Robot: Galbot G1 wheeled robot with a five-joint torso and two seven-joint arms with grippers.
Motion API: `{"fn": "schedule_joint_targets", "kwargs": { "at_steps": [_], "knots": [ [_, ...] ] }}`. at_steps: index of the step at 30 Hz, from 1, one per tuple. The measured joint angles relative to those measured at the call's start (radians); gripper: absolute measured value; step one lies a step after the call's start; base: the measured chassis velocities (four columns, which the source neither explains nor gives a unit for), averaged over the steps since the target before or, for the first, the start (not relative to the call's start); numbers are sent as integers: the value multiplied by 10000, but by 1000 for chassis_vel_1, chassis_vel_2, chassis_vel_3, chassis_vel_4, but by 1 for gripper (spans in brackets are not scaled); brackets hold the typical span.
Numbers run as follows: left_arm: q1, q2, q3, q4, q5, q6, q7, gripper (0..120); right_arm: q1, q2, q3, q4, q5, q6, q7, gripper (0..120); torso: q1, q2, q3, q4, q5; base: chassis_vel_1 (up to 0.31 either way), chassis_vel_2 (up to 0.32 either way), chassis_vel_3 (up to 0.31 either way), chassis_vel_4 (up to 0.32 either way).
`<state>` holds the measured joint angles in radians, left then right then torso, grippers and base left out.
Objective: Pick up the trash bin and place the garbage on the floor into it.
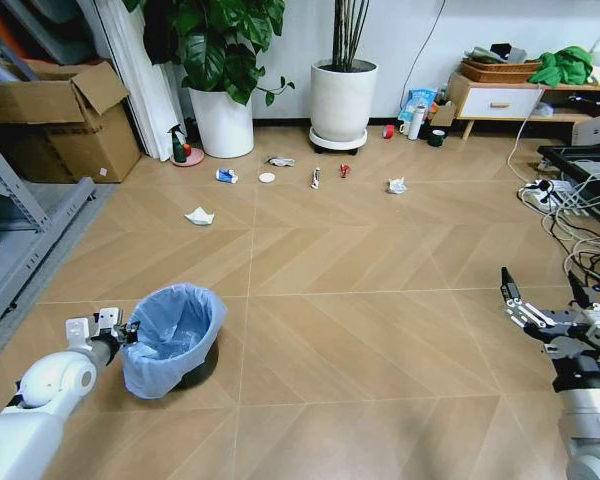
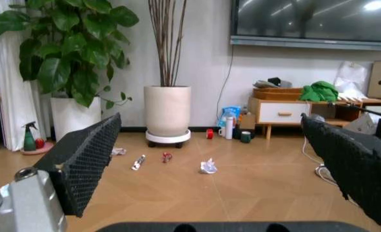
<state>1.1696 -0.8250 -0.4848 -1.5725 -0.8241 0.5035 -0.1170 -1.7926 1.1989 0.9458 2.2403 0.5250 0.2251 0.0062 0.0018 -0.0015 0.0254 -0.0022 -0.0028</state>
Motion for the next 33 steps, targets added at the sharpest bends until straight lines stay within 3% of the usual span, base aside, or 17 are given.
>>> {"fn": "schedule_joint_targets", "kwargs": {
  "at_steps": [4, 9, 17, 26, 33],
  "knots": [
    [104, -86, -170, -116, -73, -36, 19, 0, -9, 43, -7, -50, -37, 39, 32, 100, 0, 0, 0, 0, -6, 0, 0, 0, 0],
    [781, -631, -1398, -1059, 14, -774, 211, 0, -178, 256, -28, -383, -798, 204, 408, 100, 0, 0, 0, -3, -3, 0, 0, 0, 0],
    [2300, -1925, -3553, -3614, 726, -1466, 613, 0, -204, 654, -197, -1072, -1073, 688, 283, 100, -1, 0, -1, -1, 5, 0, 0, 0, 0],
    [3197, -2506, -4378, -4734, 837, -1558, 765, 0, -239, 936, -423, -1395, -1134, 933, 22, 100, -1, 0, 0, 1, -4, 0, 0, 0, 0],
    [3350, -2678, -4408, -4984, 868, -1539, 762, 0, -273, 1010, -426, -1422, -1192, 1022, -68, 100, -2, 0, -1, -1, -4, 0, 0, 0, 0]
  ]
}}
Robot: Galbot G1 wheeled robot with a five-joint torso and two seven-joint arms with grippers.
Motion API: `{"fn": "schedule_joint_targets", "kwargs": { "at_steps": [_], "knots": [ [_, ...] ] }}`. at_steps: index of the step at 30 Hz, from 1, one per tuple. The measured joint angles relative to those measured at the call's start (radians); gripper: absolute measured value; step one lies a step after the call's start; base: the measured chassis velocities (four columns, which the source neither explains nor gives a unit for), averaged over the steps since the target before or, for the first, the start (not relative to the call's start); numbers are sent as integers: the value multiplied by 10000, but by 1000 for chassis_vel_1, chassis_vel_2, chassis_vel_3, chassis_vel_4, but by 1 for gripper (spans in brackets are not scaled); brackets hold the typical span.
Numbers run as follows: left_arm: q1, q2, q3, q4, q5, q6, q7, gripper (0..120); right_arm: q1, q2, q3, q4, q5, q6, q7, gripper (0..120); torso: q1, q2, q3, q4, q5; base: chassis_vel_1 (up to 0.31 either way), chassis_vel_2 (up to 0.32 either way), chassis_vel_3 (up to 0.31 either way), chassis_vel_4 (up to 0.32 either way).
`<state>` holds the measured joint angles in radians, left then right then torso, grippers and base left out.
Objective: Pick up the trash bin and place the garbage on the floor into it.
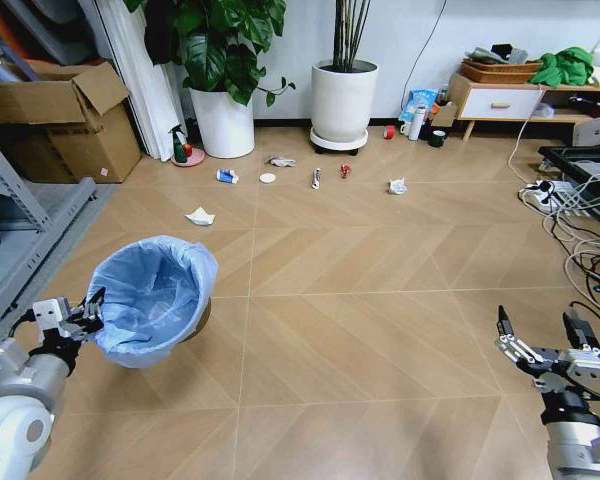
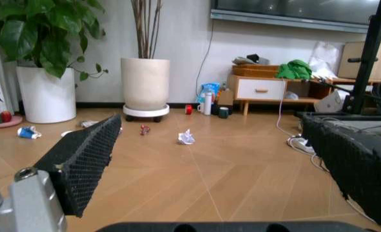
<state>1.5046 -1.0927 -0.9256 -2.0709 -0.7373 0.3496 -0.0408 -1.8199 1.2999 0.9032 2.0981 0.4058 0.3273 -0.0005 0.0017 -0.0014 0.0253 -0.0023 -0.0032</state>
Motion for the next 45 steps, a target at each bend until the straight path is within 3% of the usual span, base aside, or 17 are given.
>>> {"fn": "schedule_joint_targets", "kwargs": {
  "at_steps": [22, 36, 45],
  "knots": [
    [186, -18, 206, -282, 64, 128, -87, 0, 41, 33, 61, -360, -89, 395, -254, 100, 6, -1, 5, 0, -2, -127, 192, 130, -193],
    [32, 27, 366, -177, -5, 182, -161, 0, 132, 11, 71, -418, -121, 397, -254, 100, 0, 0, -1, -1, 1, 45, 99, -51, -115],
    [9, 26, 394, -148, -12, 187, -175, 0, 180, 9, 82, -441, -141, 409, -255, 100, 1, 0, 1, 0, -2, 16, 296, -4, -291]
  ]
}}
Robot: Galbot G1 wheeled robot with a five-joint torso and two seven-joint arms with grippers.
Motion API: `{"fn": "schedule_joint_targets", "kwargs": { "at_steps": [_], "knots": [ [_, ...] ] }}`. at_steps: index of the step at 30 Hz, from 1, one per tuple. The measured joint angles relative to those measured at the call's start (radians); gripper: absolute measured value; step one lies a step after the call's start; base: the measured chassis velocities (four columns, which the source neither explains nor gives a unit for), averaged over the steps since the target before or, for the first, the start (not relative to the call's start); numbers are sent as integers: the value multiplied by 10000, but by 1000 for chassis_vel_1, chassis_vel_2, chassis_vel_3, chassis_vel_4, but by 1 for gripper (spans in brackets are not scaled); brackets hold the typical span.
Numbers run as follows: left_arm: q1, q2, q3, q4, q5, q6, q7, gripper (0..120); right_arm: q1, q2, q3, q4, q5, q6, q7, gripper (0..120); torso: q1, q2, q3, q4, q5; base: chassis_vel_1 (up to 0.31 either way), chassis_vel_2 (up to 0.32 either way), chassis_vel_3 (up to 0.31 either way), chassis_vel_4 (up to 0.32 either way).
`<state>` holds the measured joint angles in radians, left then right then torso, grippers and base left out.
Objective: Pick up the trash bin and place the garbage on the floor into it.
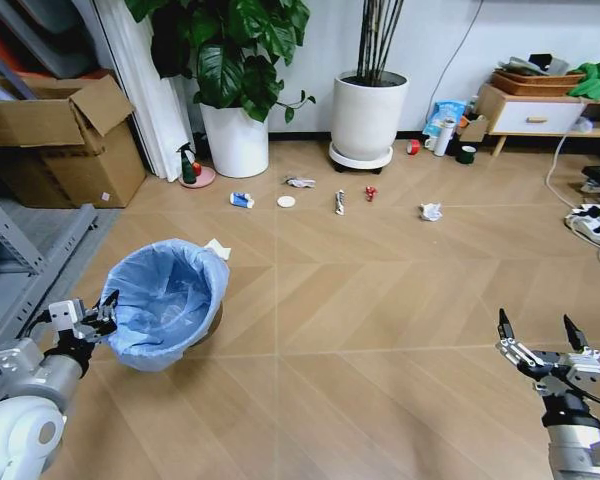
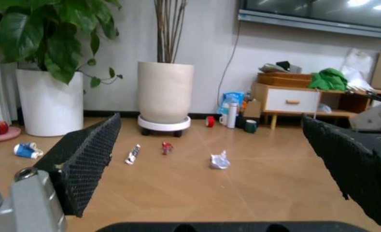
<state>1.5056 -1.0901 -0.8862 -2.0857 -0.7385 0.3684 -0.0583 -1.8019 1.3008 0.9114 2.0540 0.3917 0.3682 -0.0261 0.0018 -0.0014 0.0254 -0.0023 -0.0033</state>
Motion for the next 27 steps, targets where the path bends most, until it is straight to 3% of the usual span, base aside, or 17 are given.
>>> {"fn": "schedule_joint_targets", "kwargs": {
  "at_steps": [27],
  "knots": [
    [-27, -62, 87, 8, 2, 0, -32, 0, 3, -10, 1, -36, -36, 127, -193, 100, 0, 0, 0, -1, -2, -54, 327, 55, -325]
  ]
}}
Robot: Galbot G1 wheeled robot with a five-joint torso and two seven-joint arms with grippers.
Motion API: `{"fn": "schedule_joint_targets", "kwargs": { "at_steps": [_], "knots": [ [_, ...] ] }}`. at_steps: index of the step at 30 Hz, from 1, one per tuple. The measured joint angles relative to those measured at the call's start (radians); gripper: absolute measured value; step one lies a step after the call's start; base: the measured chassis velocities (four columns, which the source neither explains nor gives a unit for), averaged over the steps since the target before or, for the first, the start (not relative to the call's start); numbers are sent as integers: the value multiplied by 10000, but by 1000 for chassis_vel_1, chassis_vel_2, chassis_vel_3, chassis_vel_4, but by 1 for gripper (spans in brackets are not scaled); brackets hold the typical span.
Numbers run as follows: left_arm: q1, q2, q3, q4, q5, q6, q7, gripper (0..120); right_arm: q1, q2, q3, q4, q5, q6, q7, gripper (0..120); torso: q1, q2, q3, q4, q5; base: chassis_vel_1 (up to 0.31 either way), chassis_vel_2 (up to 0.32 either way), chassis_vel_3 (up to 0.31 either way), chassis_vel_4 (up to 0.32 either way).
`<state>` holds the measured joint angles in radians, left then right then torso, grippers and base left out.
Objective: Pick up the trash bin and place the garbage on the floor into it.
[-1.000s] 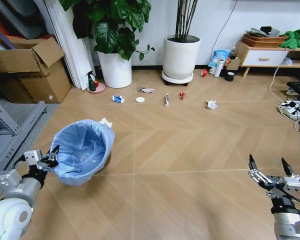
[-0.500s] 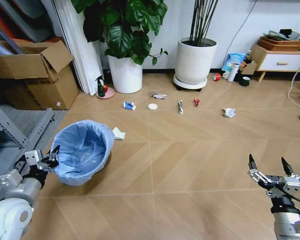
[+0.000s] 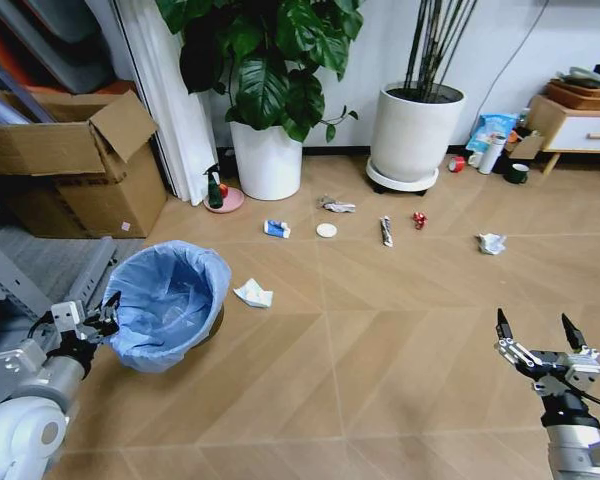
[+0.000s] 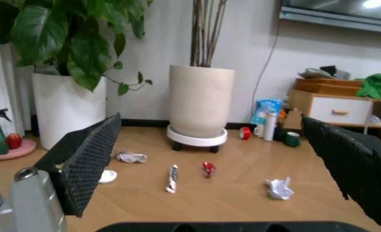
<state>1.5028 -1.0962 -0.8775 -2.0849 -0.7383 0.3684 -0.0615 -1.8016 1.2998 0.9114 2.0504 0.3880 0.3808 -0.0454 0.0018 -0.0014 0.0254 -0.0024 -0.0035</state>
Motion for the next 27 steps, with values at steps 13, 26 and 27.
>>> {"fn": "schedule_joint_targets", "kwargs": {
  "at_steps": [13, 26, 27],
  "knots": [
    [-70, 4, 29, 39, 0, 3, -27, 0, 44, -37, 9, -30, -4, 45, -71, 100, 0, 0, 0, 0, 3, -78, 343, 78, -331],
    [-98, -12, 36, 66, -7, 25, -49, 0, 143, -119, -42, -179, 2, 212, -262, 100, 1, 0, 0, 4, 6, -120, 336, 125, -328],
    [-101, -12, 39, 61, -7, 26, -52, 0, 146, -126, -56, -178, -26, 179, -263, 100, 0, 0, 0, 2, 3, -158, 309, 143, -281]
  ]
}}
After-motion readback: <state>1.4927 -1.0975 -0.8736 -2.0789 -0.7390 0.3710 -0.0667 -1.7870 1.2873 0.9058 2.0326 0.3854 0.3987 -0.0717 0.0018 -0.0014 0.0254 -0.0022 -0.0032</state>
